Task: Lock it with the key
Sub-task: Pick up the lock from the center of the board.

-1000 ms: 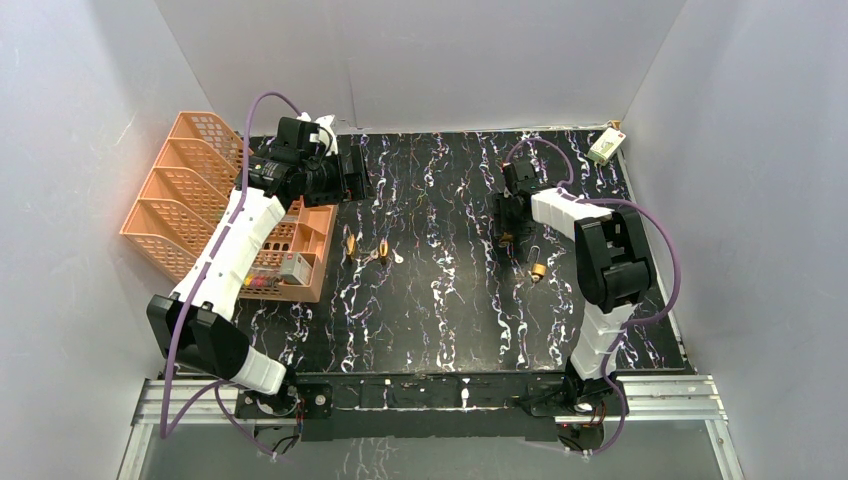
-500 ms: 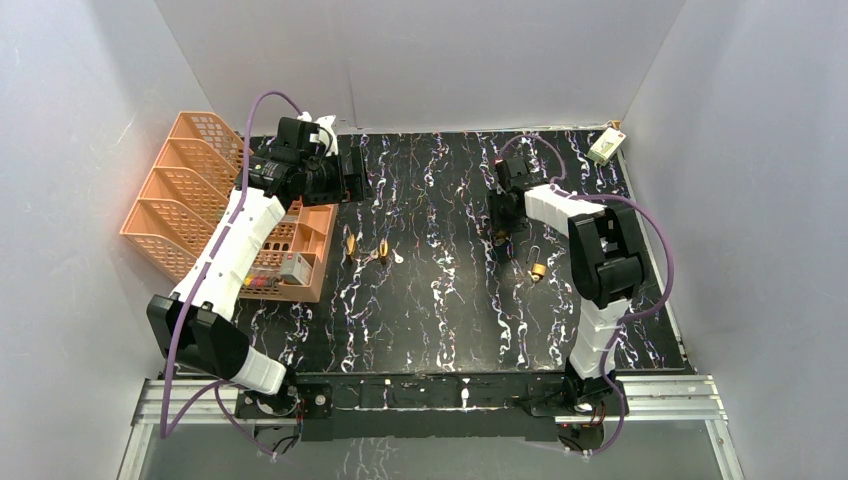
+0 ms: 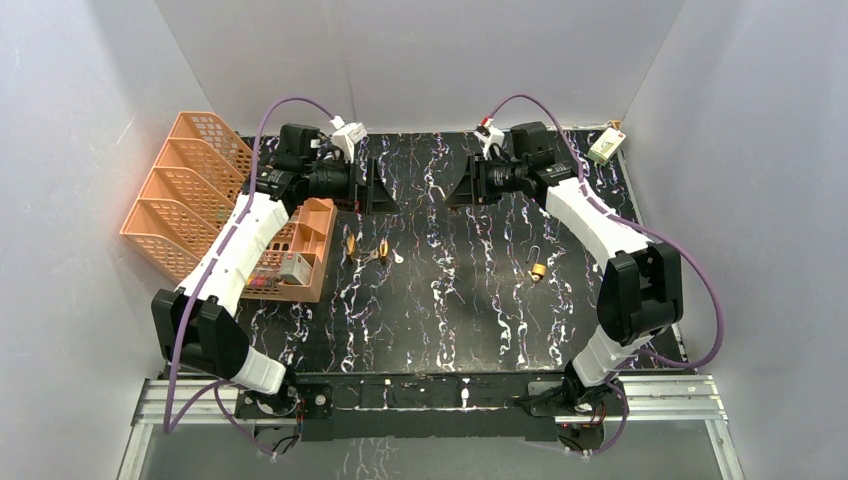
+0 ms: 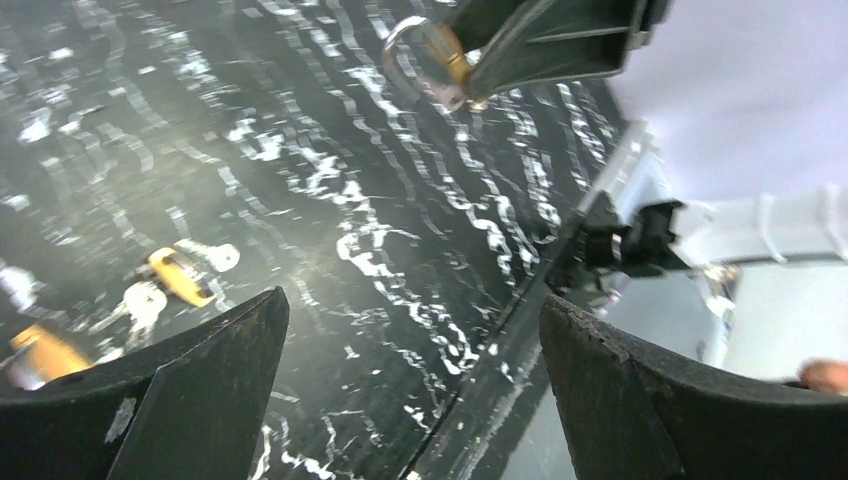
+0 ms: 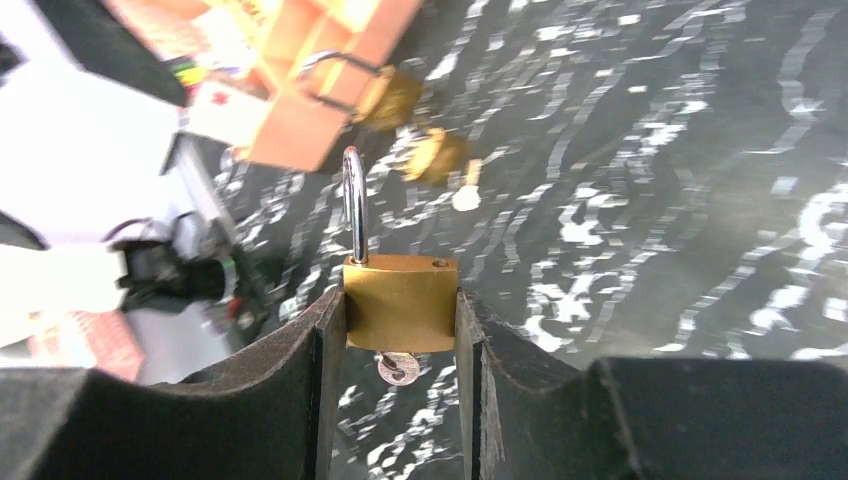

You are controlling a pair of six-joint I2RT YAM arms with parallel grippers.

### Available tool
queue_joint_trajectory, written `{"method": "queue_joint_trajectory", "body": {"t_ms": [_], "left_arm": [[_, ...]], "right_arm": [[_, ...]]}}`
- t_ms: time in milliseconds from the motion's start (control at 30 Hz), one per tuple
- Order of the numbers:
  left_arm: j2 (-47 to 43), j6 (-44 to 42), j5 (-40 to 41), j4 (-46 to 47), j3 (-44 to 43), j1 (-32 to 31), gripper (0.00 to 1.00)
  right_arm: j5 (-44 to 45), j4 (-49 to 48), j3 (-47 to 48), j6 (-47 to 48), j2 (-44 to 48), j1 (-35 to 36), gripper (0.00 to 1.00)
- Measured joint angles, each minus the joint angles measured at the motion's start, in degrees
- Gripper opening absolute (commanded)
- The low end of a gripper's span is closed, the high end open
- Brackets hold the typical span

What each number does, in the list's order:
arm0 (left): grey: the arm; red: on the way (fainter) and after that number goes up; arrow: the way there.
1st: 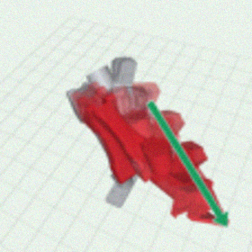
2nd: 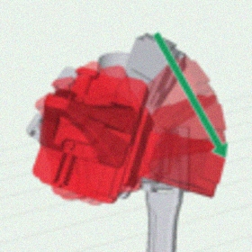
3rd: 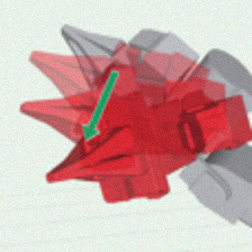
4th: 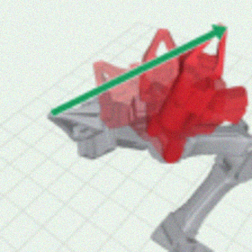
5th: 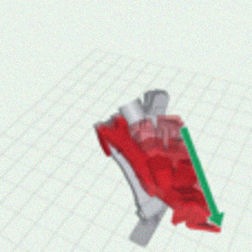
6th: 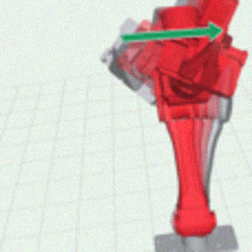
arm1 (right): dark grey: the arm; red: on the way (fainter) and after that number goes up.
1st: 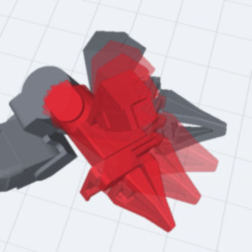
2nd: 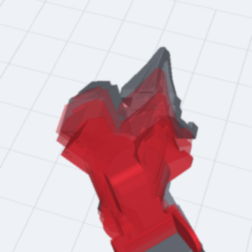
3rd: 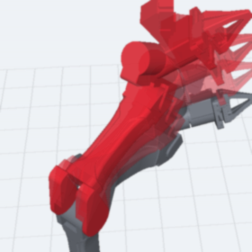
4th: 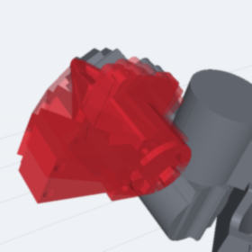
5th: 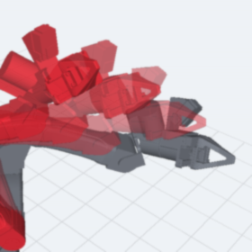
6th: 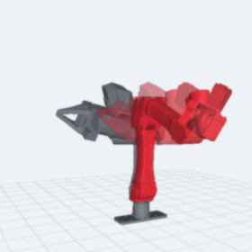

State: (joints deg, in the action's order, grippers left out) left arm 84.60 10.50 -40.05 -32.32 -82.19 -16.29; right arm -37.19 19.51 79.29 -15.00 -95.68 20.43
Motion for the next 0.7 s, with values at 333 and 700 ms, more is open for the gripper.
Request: {"method": "queue_joint_trajectory", "body": {"t_ms": [333,700], "left_arm": [[-0.02,-2.67,-19.65,8.81,1.18,-0.04,0.83],[1.55,-3.85,-27.3,9.46,-0.04,-0.02,0.67]], "right_arm": [[-25.97,-13.64,-5.57,-17.49,1.6,0.66,0.31],[-35.95,-29.68,-6.62,-32.92,3.74,1.29,0.31]]}}
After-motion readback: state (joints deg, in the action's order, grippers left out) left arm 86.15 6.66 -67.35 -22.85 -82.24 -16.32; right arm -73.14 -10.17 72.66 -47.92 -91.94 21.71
